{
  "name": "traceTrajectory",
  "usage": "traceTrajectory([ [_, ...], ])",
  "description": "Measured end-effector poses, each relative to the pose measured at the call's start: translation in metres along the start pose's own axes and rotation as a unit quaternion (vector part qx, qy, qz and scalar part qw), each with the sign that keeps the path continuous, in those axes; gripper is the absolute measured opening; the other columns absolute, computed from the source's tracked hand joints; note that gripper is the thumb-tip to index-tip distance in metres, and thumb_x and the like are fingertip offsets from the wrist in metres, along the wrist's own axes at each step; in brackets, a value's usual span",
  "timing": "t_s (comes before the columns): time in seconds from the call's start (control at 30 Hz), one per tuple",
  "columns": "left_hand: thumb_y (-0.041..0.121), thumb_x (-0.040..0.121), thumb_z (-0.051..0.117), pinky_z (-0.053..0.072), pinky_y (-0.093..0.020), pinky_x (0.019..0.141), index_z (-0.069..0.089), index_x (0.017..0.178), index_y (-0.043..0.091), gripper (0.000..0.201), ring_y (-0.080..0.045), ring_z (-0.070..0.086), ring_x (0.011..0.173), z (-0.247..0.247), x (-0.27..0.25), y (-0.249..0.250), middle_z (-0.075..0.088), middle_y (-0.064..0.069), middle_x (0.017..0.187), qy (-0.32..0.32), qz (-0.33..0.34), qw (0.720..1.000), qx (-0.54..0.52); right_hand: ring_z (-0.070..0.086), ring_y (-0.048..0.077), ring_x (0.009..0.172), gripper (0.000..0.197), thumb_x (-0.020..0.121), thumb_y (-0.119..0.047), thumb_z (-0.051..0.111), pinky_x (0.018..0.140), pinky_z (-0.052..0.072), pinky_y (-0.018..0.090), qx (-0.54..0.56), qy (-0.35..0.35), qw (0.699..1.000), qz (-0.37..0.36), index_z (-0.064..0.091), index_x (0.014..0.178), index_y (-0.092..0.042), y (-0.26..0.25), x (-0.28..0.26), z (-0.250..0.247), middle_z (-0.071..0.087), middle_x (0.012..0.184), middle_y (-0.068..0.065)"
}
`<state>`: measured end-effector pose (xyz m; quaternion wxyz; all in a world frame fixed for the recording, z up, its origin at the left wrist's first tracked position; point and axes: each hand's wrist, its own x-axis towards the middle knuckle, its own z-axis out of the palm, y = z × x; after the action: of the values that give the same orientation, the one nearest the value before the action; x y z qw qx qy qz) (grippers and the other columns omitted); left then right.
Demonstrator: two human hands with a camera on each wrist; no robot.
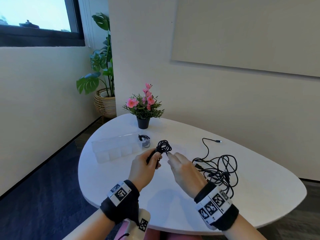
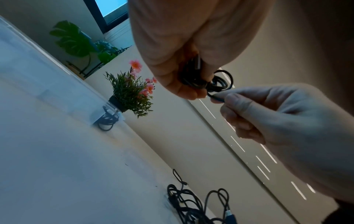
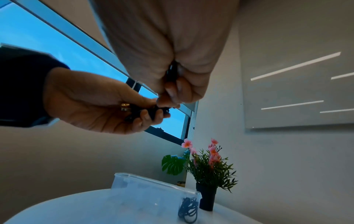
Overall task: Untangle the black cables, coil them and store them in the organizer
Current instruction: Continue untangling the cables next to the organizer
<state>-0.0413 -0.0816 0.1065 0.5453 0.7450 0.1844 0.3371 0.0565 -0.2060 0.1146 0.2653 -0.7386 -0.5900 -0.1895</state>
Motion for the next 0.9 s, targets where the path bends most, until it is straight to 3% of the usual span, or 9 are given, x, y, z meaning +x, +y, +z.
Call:
traceTrajectory([
  [0.1, 0.018, 0.096, 0.051, 0.051, -0.028, 0.066, 0.063, 0.077, 0.022, 0.023, -0.010, 0.058, 0.055, 0.001, 0.000, 0.001, 0.061, 0.008, 0.058, 0.008, -0.016, 1.000, -0.010, 0.054, 0.012, 0.081, 0.032, 0.081, 0.007, 0.061, 0.075, 0.045, 0.020, 0.047, 0.029, 0.998, -0.016, 0.061, 0.112, -0.001, 0.000, -0.003, 0.001, 0.061, 0.084, 0.005],
  [0.2, 0.017, 0.096, 0.052, 0.057, -0.039, 0.072, 0.066, 0.082, 0.022, 0.021, -0.013, 0.062, 0.059, 0.003, -0.005, 0.003, 0.064, 0.007, 0.064, 0.006, -0.030, 0.999, -0.036, 0.057, 0.010, 0.079, 0.028, 0.081, 0.007, 0.064, 0.071, 0.047, 0.015, 0.136, 0.063, 0.989, -0.022, 0.065, 0.107, -0.005, 0.001, -0.006, -0.001, 0.064, 0.082, 0.003],
  [0.3, 0.016, 0.096, 0.051, 0.058, -0.038, 0.073, 0.065, 0.081, 0.027, 0.023, -0.011, 0.063, 0.059, 0.004, -0.009, 0.004, 0.064, 0.007, 0.060, 0.016, -0.033, 0.999, -0.024, 0.061, 0.009, 0.079, 0.028, 0.081, 0.008, 0.063, 0.070, 0.048, 0.015, 0.177, 0.067, 0.981, -0.033, 0.067, 0.105, -0.006, 0.000, -0.006, -0.005, 0.066, 0.081, 0.002],
  [0.53, 0.015, 0.094, 0.053, 0.058, -0.033, 0.064, 0.066, 0.076, 0.020, 0.023, -0.008, 0.061, 0.051, 0.008, -0.010, 0.004, 0.062, 0.007, 0.052, 0.026, -0.048, 0.998, 0.024, 0.056, 0.014, 0.076, 0.012, 0.088, -0.003, 0.056, 0.067, 0.049, 0.028, 0.179, 0.038, 0.980, -0.073, 0.065, 0.095, -0.007, -0.008, -0.005, 0.000, 0.062, 0.079, 0.004],
  [0.63, 0.017, 0.093, 0.055, 0.059, -0.038, 0.069, 0.069, 0.079, 0.016, 0.020, -0.012, 0.065, 0.058, 0.010, -0.008, 0.001, 0.069, -0.003, 0.064, 0.010, -0.088, 0.996, 0.011, 0.051, 0.013, 0.077, 0.014, 0.085, -0.002, 0.062, 0.065, 0.049, 0.029, 0.133, 0.024, 0.987, -0.085, 0.066, 0.097, -0.008, -0.004, -0.008, 0.002, 0.057, 0.085, 0.002],
  [0.7, 0.017, 0.094, 0.054, 0.059, -0.039, 0.074, 0.070, 0.079, 0.022, 0.022, -0.019, 0.068, 0.070, 0.010, -0.008, -0.001, 0.071, -0.013, 0.078, -0.012, -0.113, 0.993, -0.022, 0.045, 0.010, 0.076, 0.018, 0.085, -0.005, 0.065, 0.066, 0.046, 0.022, 0.126, 0.039, 0.989, -0.070, 0.068, 0.101, -0.012, -0.004, -0.009, 0.002, 0.046, 0.096, -0.001],
  [0.77, 0.018, 0.095, 0.052, 0.056, -0.034, 0.073, 0.070, 0.082, 0.027, 0.024, -0.022, 0.063, 0.069, 0.009, -0.008, -0.002, 0.070, -0.011, 0.080, -0.025, -0.099, 0.994, -0.031, 0.048, 0.005, 0.080, 0.025, 0.086, -0.005, 0.064, 0.072, 0.048, 0.017, 0.189, 0.061, 0.979, -0.046, 0.069, 0.110, -0.013, -0.006, -0.010, 0.002, 0.043, 0.100, -0.003],
  [0.87, 0.018, 0.096, 0.052, 0.046, -0.024, 0.067, 0.068, 0.088, 0.040, 0.028, -0.009, 0.055, 0.066, 0.007, -0.010, 0.000, 0.070, 0.000, 0.081, -0.014, -0.072, 0.997, -0.037, 0.060, 0.004, 0.082, 0.032, 0.083, -0.007, 0.069, 0.076, 0.052, 0.020, 0.308, 0.102, 0.945, 0.037, 0.069, 0.114, -0.015, -0.009, -0.010, 0.001, 0.060, 0.088, -0.001],
  [0.9, 0.016, 0.096, 0.052, 0.046, -0.019, 0.066, 0.067, 0.096, 0.035, 0.025, -0.004, 0.056, 0.067, 0.007, -0.011, 0.001, 0.070, 0.002, 0.084, -0.008, -0.071, 0.996, -0.052, 0.063, 0.007, 0.080, 0.034, 0.079, -0.007, 0.072, 0.076, 0.052, 0.021, 0.344, 0.114, 0.927, 0.095, 0.070, 0.112, -0.016, -0.010, -0.009, 0.001, 0.065, 0.083, -0.002],
])
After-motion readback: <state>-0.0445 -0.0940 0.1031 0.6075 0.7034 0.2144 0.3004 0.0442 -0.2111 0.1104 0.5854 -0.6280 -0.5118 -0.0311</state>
